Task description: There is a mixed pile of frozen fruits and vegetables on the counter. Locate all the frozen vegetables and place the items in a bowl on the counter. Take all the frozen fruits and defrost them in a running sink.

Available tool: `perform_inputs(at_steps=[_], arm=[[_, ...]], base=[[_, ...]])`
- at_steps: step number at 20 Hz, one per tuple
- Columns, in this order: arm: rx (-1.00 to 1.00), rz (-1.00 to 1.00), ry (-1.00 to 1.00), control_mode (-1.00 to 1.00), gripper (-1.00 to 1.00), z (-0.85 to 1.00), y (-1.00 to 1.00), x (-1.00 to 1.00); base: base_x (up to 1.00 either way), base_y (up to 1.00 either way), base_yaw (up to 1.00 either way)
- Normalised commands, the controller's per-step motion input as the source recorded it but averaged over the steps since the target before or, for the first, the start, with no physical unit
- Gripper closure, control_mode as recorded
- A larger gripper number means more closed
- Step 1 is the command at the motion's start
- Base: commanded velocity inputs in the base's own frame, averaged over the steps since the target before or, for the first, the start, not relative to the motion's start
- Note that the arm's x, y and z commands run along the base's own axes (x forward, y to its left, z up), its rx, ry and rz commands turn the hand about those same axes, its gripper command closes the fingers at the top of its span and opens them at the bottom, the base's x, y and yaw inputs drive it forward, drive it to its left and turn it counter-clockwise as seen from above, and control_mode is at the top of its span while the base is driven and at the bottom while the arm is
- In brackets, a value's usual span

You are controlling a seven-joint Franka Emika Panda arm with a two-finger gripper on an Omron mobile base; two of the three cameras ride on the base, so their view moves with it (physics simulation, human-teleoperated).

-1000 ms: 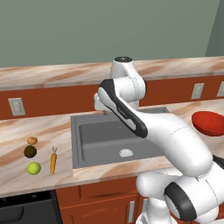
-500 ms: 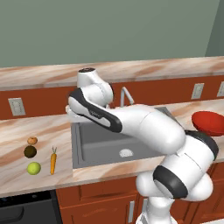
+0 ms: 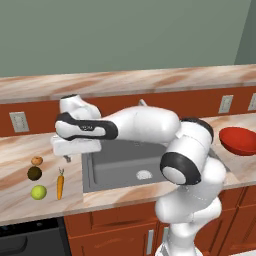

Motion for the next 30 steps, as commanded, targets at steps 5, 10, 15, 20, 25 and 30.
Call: perform_inputs(at_steps=[5, 10, 15, 20, 25, 30], arm=[[0.01, 0.02, 0.06, -1.00, -1.00, -0.51, 0.44, 0.24], [-0.07, -0.13, -0.04, -1.00, -1.00, -0.33, 0.53, 0.32], [-0.04, -0.04, 0.05, -1.00, -1.00, -0.37, 0.30, 0.10], [-0.03, 0.00, 0.09, -1.00, -1.00, -0.30, -0.02, -0.02], [0.00, -0.04, 0.04, -1.00, -1.00, -0.59, -0.16, -0.13], [0.02, -0.04, -0.09, -1.00, -1.00, -0.61, -0.10, -0.11]], base=[[0.00, 0.00, 0.00], [0.00, 0.00, 0.00], [0.00, 0.00, 0.00], [0.00, 0.00, 0.00], [0.00, 0.00, 0.00], [0.00, 0.00, 0.00]])
